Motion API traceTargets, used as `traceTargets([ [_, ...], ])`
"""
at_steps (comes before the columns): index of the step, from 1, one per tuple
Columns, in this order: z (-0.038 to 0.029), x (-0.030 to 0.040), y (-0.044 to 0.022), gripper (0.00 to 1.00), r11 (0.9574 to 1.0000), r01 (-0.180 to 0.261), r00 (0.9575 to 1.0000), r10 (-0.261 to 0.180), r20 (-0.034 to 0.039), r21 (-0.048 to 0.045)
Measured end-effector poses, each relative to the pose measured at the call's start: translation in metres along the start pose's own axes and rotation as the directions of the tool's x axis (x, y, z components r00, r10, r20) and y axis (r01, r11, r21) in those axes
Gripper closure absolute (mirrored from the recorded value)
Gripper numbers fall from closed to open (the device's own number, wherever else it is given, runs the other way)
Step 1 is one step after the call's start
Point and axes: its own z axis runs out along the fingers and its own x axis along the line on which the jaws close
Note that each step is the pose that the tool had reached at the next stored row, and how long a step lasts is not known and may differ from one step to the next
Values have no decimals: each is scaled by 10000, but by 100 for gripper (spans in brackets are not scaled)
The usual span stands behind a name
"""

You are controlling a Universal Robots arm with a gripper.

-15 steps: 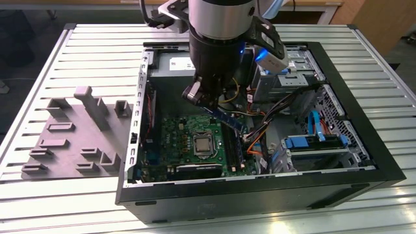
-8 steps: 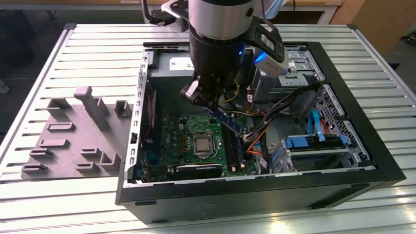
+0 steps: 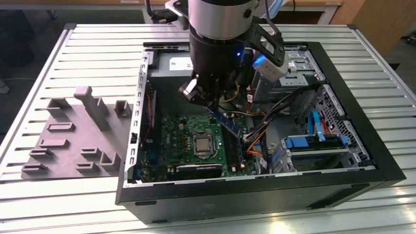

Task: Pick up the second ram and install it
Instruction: 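Insert the second ram into the second slot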

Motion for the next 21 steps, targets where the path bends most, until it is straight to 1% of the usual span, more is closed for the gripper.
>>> traceTargets([
  [3,0,0,0,89,9993,-368,9993,368,16,17],
  [6,0,0,0,89,9970,-768,9970,768,33,35],
  [9,0,0,0,89,9932,-1160,9932,1160,50,52],
  [11,1,0,0,89,9898,-1420,9899,1420,64,62],
  [14,2,0,0,89,9831,-1827,9831,1827,84,78],
  [16,3,0,0,89,9777,-2100,9777,2099,99,87],
  [19,3,0,0,89,9677,-2518,9677,2517,120,104],
  [21,4,0,0,89,9602,-2790,9602,2789,136,113],
])
